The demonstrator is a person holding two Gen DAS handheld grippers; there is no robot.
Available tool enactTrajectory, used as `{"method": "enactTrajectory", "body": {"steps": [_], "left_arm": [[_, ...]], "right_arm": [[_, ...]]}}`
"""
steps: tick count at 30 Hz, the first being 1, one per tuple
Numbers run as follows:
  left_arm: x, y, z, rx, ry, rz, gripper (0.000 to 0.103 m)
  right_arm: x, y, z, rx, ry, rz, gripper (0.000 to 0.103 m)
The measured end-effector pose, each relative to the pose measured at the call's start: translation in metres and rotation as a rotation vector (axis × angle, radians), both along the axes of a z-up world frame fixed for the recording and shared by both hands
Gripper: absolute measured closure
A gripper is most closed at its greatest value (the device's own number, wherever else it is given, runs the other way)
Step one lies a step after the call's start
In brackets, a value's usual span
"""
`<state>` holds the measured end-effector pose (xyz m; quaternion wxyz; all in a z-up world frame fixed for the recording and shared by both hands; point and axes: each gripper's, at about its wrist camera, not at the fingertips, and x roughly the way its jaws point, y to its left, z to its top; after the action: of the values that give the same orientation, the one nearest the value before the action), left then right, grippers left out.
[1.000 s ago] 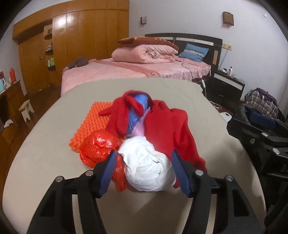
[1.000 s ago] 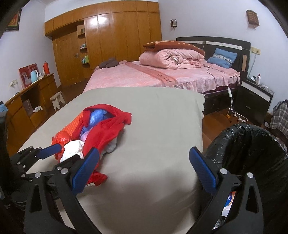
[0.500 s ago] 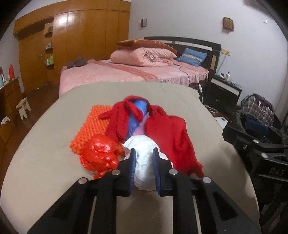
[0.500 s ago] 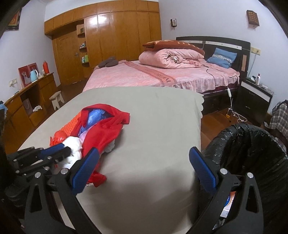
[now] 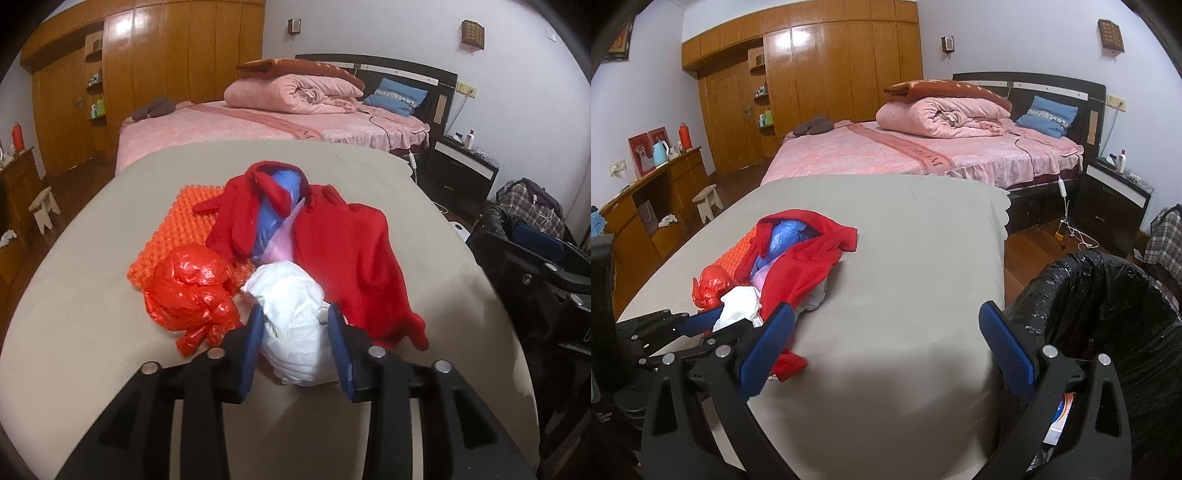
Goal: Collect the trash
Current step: 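Grasp the white plastic bag with the left tool while the right tool grasps the red cloth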
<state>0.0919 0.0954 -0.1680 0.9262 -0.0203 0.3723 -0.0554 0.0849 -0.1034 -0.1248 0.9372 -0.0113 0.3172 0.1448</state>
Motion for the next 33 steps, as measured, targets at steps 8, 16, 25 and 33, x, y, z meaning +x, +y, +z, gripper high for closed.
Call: {"method": "enactTrajectory", "body": {"steps": [8,16,25,33], "left_arm": [[-0.014,0.006,0.021,-0.023,-0.096,0.008,0.084],[-0.013,0.024,0.053,-0.029,-0.182,0.047,0.084],[-0.014,0.037,0.054,-0.003,-0.193,0.087,0.084],[-0.015,0.042,0.049,-0.007,-0.179,0.095,0.084]], "right_arm": [[0.0,-0.001,0.004,0.007,-0.006,-0.003,0.006],[0.005,0.012,0.007,0.022,0.001,0.027,0.014],[0.016,0.053,-0.001,0.019,0.066,0.125,0.033],[0.023,0.069,-0.012,0.053,0.154,0.213,0.096]]}}
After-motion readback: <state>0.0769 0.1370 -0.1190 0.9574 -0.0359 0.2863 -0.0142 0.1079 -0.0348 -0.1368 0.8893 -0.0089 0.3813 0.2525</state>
